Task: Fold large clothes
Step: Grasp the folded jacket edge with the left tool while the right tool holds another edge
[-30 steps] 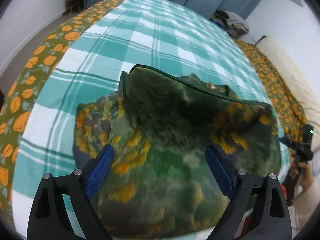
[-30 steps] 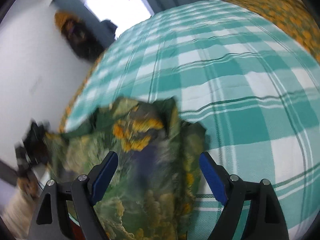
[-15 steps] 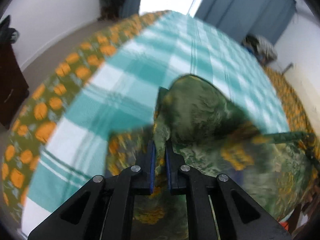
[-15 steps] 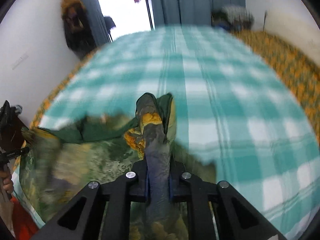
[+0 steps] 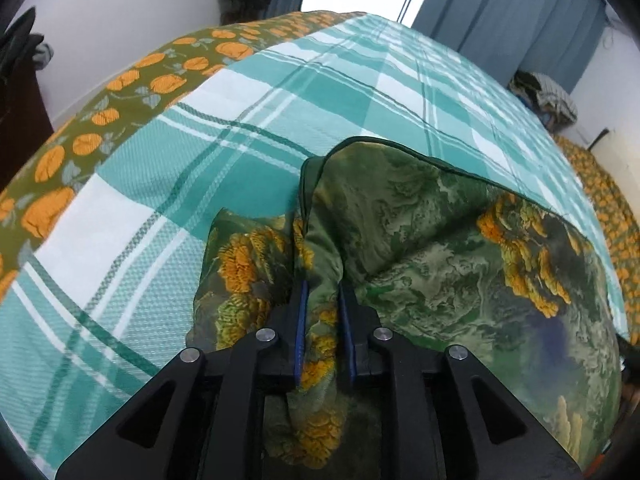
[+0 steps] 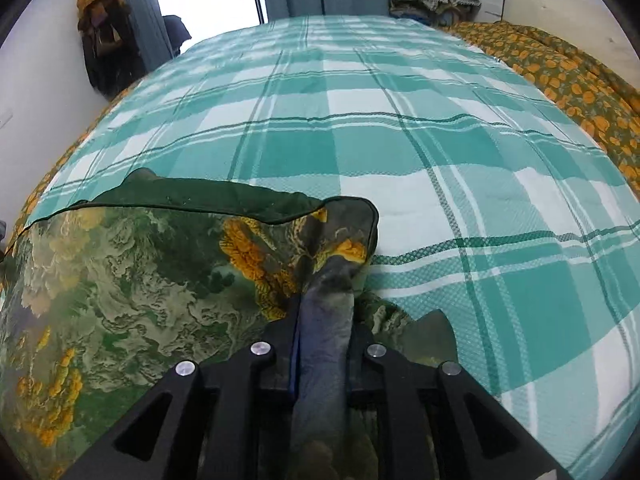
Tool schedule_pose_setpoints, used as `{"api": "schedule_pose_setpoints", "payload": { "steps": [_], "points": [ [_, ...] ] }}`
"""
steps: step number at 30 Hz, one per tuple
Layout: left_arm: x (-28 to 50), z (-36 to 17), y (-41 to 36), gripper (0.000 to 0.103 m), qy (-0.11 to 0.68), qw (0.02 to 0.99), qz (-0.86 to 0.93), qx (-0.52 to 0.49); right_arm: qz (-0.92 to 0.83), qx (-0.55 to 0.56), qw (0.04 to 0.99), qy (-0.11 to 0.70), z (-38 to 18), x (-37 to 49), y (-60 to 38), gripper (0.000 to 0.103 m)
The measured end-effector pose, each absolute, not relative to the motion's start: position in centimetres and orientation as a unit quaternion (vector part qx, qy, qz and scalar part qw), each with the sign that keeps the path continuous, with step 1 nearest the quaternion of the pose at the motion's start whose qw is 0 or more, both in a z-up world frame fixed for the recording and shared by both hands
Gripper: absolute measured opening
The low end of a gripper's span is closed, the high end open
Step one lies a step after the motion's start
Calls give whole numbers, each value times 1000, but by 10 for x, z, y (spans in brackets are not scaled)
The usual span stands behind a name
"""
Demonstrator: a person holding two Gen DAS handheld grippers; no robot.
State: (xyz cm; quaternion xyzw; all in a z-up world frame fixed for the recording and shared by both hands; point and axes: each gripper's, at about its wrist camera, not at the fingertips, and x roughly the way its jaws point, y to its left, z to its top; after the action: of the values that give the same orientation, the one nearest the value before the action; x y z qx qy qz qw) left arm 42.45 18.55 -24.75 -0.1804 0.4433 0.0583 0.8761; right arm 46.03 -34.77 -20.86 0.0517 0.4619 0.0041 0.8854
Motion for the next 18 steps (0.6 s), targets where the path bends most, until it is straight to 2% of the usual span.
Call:
{"api": "schedule_pose_setpoints", "payload": {
  "steps": [6, 8, 9, 10, 12, 13, 14, 16, 18],
  "points": [
    [427, -246, 183, 18, 436, 881, 56, -177, 12, 76, 888, 454, -211, 457, -353, 17],
    [424, -240, 183, 21, 435, 881, 52, -178, 11, 74, 889, 452, -208, 455, -351, 17],
    [421, -232, 185, 33, 436, 880, 52, -179, 13, 76, 890, 450, -206, 454, -352, 17],
    [418, -226, 185, 53, 436, 880, 48, -183, 15, 79, 889, 450, -204, 452, -354, 18],
    [407, -202, 187, 74, 425, 883, 36, -196, 25, 95, 886, 453, -193, 450, -361, 19],
    [402, -190, 186, 76, 415, 888, 35, -194, 26, 104, 885, 452, -185, 447, -366, 23],
    [398, -175, 183, 78, 405, 894, 29, -190, 27, 113, 887, 446, -175, 442, -372, 36],
    [393, -145, 170, 82, 384, 906, 8, -178, 19, 120, 899, 420, -153, 429, -381, 51],
    [394, -117, 145, 90, 361, 920, -20, -153, 5, 101, 917, 386, -125, 416, -384, 51]
  ]
}}
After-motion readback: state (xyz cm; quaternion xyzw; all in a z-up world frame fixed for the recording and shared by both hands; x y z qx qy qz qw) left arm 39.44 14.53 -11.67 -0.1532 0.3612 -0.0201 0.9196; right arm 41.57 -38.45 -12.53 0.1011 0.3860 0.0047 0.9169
